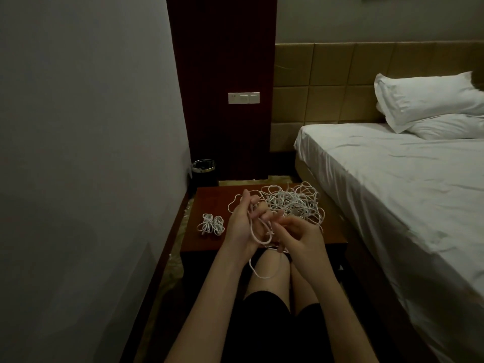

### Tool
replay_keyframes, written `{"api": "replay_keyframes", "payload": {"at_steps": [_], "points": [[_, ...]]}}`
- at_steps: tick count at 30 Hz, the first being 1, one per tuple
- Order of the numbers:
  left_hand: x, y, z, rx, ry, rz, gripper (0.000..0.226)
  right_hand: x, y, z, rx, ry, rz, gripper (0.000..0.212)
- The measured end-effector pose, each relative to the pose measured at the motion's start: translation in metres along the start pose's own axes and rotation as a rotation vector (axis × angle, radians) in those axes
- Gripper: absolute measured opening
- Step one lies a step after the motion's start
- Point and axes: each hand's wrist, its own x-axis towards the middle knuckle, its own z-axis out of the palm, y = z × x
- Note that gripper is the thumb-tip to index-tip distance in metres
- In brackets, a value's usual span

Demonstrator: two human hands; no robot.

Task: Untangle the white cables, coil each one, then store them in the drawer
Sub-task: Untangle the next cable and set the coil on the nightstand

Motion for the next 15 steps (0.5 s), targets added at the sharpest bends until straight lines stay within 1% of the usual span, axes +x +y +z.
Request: {"api": "replay_keyframes", "payload": {"at_steps": [3,6,11,13,15], "points": [[0.002,0.008,0.0,0.031,-0.015,0.006,0.041,-0.003,-0.001,-0.009,-0.032,-0.069,-0.022,0.004],[0.002,0.016,-0.001,0.034,-0.041,0.021,0.04,-0.005,-0.005,-0.017,-0.139,-0.177,-0.068,0.006],[0.004,0.027,-0.003,0.059,-0.05,0.066,0.04,-0.005,-0.011,-0.032,-0.23,-0.138,-0.128,0.008],[0.003,0.026,-0.002,0.123,-0.028,0.073,0.04,-0.003,-0.021,-0.03,-0.333,-0.162,-0.177,0.009],[0.003,0.022,0.001,0.189,-0.02,0.072,0.04,-0.001,-0.035,-0.023,-0.486,-0.262,-0.225,0.004]]}}
